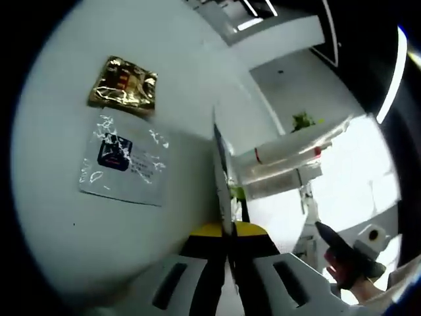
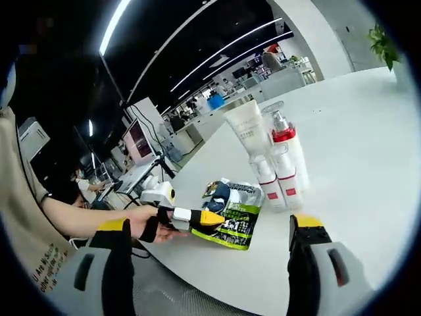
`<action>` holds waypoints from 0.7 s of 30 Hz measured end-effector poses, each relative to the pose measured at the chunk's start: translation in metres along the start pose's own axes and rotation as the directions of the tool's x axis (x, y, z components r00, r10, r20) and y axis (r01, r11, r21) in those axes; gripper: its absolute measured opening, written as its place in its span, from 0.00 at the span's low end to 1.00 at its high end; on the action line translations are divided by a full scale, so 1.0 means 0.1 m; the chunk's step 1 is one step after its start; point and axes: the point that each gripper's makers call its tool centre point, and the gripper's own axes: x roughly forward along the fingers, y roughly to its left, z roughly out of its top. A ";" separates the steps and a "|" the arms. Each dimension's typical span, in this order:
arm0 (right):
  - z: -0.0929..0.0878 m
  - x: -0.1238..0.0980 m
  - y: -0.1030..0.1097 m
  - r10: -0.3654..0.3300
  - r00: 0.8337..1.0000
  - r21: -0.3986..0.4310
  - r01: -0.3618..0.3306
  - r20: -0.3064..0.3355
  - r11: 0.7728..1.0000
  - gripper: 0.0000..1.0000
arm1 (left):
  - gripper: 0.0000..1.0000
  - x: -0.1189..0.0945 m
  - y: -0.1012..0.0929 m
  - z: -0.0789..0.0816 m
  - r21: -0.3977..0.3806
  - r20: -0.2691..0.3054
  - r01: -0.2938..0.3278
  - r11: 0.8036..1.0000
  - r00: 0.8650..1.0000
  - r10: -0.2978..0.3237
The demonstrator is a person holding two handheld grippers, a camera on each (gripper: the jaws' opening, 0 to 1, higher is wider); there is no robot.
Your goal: Arrange the skincare products in the storage area until every visible bottle or jar stands upright without overlapping.
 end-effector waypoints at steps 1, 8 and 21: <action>0.00 0.00 0.00 0.001 1.000 0.001 -0.001 0.000 1.000 1.00 | 0.01 0.00 0.01 0.00 0.011 -0.002 -0.008 1.000 1.000 0.008; -0.01 0.01 0.00 0.002 1.000 0.005 -0.002 -0.003 1.000 1.00 | 0.05 0.01 0.06 0.03 0.100 -0.006 -0.057 0.993 0.998 0.058; 0.00 0.01 0.00 0.004 1.000 0.007 -0.004 0.002 1.000 1.00 | 0.14 -0.12 0.11 0.06 0.390 0.001 -0.189 0.901 0.979 0.205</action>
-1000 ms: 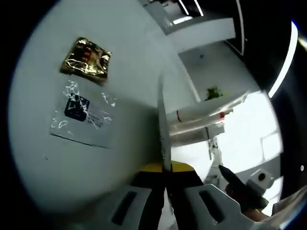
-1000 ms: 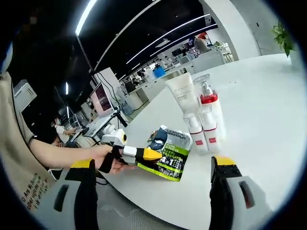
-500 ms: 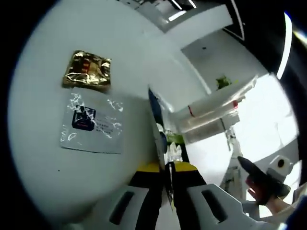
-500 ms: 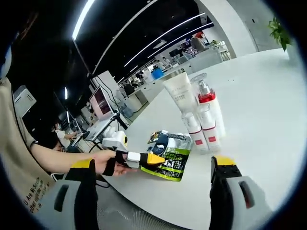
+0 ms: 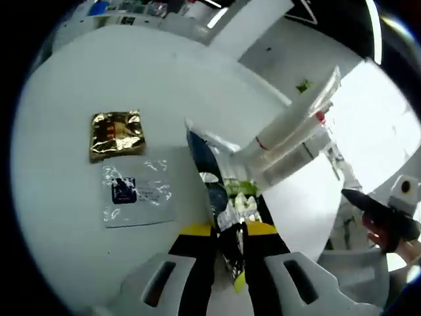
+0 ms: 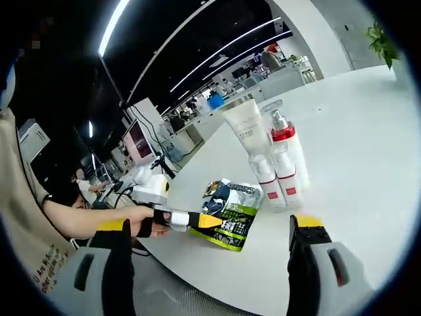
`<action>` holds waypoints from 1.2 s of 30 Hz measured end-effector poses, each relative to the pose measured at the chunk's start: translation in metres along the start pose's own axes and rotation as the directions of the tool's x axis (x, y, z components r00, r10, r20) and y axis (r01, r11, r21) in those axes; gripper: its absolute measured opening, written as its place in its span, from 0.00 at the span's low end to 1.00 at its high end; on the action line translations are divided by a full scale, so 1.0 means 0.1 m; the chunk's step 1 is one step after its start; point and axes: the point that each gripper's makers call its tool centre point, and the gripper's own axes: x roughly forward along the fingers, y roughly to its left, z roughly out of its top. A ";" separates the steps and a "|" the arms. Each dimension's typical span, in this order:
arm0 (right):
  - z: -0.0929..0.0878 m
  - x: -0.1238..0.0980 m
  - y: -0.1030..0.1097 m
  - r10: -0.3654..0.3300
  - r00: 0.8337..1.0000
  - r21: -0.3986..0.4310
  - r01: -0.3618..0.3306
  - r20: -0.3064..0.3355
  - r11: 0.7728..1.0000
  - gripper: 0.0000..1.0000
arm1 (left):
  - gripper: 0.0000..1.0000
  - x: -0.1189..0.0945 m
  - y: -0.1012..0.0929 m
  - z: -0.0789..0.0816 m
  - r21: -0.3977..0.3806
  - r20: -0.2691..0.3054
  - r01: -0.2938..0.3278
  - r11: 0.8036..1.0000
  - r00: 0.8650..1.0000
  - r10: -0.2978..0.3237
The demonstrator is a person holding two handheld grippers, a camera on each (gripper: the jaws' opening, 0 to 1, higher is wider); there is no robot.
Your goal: Arrange the skincare products in the storage area until every visible bottle or jar stands upright without overlapping.
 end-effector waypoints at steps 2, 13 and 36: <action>0.00 0.00 0.00 0.000 1.000 -0.002 0.000 -0.001 1.000 1.00 | 0.16 -0.02 0.03 -0.01 0.066 -0.013 -0.032 0.997 0.999 0.033; 0.01 -0.01 0.00 0.000 1.000 -0.004 0.000 0.005 1.000 1.00 | 0.31 -0.09 0.21 0.03 0.357 -0.037 -0.147 0.923 0.984 0.172; 0.02 -0.03 -0.04 -0.018 1.000 -0.012 0.018 0.016 1.000 1.00 | 0.62 0.19 0.05 -0.02 0.584 -0.054 -0.111 0.804 0.983 0.174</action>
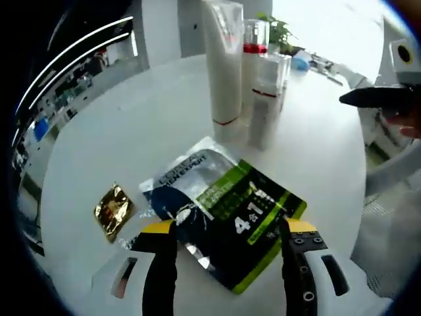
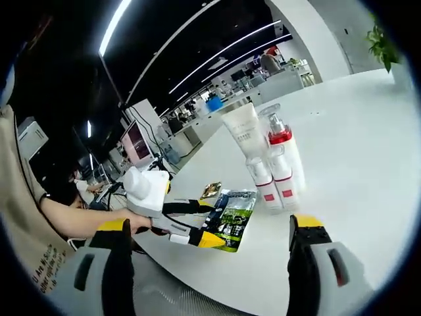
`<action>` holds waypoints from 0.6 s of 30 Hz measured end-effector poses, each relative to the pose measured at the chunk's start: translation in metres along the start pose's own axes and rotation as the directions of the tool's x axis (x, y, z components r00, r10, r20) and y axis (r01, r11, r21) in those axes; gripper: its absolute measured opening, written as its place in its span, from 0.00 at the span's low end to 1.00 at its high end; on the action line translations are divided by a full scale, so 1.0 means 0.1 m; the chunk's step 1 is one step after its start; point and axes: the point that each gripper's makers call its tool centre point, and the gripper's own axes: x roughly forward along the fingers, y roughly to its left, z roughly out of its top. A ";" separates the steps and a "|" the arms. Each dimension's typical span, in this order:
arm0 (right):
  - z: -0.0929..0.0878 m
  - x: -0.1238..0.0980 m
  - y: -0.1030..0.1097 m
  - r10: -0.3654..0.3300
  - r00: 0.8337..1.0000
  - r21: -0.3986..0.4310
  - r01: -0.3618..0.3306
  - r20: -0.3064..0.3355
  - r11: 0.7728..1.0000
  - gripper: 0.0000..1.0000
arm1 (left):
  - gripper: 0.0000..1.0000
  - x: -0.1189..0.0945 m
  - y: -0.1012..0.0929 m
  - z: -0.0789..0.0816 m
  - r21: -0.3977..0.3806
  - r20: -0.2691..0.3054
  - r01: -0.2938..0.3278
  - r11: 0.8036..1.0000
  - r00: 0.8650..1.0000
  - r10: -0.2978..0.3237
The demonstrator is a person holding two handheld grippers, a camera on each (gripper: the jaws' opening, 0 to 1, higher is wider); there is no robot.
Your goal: Arrange the skincare products in the storage area until every visible bottle or jar stands upright without overlapping.
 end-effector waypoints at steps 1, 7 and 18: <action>0.00 0.00 0.00 0.000 1.000 0.000 0.000 0.000 1.000 1.00 | 0.62 0.00 0.00 0.03 -0.006 0.015 0.004 1.000 1.000 -0.004; -0.01 0.00 0.00 -0.002 1.000 0.001 0.002 -0.004 1.000 1.00 | 0.65 0.06 0.02 0.09 -0.021 0.014 0.000 1.000 1.000 0.000; -0.01 0.00 -0.03 -0.012 1.000 0.007 0.012 -0.006 1.000 1.00 | 0.65 0.11 0.06 0.18 0.018 0.015 0.034 0.999 0.999 -0.034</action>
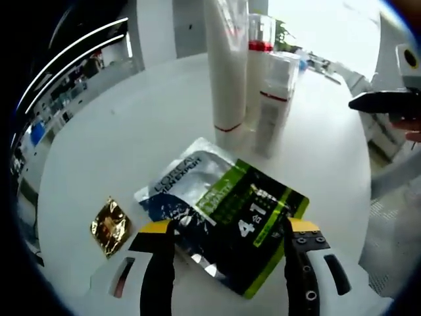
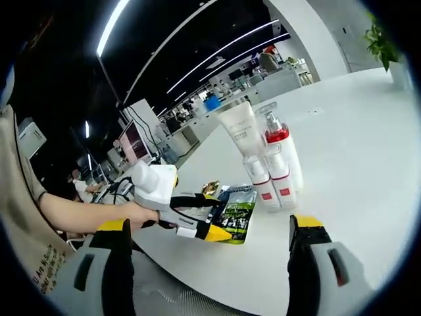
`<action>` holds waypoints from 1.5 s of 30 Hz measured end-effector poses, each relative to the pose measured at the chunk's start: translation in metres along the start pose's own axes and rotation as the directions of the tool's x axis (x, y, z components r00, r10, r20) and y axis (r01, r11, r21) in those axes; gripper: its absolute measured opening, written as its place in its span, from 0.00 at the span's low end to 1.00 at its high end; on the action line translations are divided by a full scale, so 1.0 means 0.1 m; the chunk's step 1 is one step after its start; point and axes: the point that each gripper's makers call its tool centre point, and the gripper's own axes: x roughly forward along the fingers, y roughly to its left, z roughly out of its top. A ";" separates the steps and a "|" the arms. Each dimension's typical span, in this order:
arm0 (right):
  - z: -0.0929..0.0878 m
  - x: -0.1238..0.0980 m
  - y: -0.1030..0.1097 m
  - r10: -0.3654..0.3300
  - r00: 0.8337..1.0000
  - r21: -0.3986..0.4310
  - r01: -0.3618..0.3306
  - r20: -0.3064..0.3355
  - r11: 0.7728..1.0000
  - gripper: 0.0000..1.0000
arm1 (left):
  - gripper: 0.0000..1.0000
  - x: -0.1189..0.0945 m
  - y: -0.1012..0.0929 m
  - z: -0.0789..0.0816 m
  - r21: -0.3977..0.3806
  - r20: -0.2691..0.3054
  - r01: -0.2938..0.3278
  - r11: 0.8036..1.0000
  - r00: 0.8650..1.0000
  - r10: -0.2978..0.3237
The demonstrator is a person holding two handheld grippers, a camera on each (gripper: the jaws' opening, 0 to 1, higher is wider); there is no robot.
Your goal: Arrange the skincare products in the storage area until every visible bottle or jar stands upright without overlapping.
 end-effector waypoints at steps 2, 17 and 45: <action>0.00 0.00 0.00 -0.001 1.000 0.000 0.001 0.000 1.000 1.00 | 0.65 0.00 0.00 0.00 0.005 -0.001 0.004 1.000 1.000 -0.004; -0.03 0.02 -0.02 -0.022 1.000 -0.029 0.021 -0.021 0.999 1.00 | 0.65 0.01 0.01 0.01 0.008 -0.014 0.009 1.000 1.000 -0.009; 0.03 -0.07 -0.24 -0.154 0.988 -0.127 0.152 -0.006 0.980 1.00 | 0.82 -0.68 0.10 -0.25 -0.201 0.038 -0.034 0.979 0.998 0.043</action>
